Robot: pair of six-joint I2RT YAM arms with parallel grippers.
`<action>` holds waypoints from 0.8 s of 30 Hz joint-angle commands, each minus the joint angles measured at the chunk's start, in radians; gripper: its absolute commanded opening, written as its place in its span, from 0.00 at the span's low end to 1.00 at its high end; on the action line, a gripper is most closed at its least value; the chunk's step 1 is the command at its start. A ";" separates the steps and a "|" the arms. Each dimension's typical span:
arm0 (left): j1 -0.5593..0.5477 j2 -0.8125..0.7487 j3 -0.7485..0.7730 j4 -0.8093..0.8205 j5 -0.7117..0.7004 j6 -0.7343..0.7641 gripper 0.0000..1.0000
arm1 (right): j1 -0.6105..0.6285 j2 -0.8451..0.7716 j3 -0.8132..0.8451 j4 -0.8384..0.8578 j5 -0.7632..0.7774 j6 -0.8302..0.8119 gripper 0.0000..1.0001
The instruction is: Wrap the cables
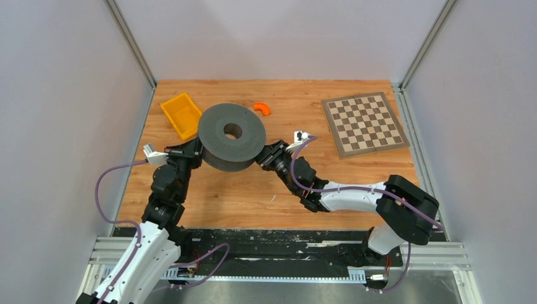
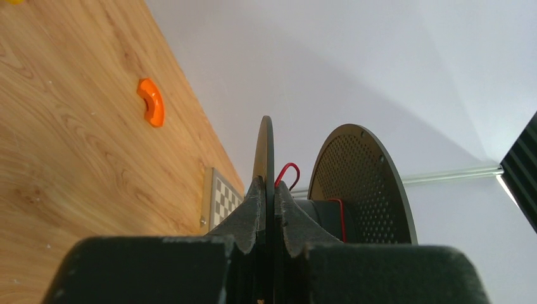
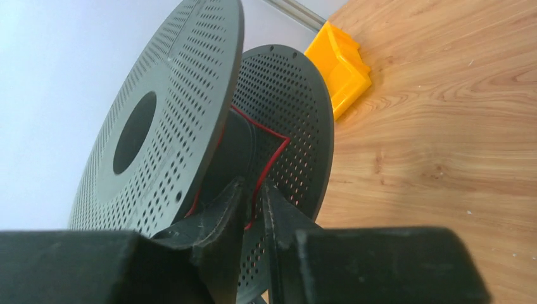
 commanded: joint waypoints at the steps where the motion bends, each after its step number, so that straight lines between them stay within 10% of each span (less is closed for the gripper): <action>1: -0.028 -0.017 0.036 0.132 0.067 -0.070 0.00 | 0.035 -0.041 -0.006 -0.086 -0.100 -0.105 0.22; 24: -0.027 0.022 0.044 0.154 0.121 -0.109 0.00 | 0.047 -0.072 -0.012 -0.082 -0.138 -0.176 0.22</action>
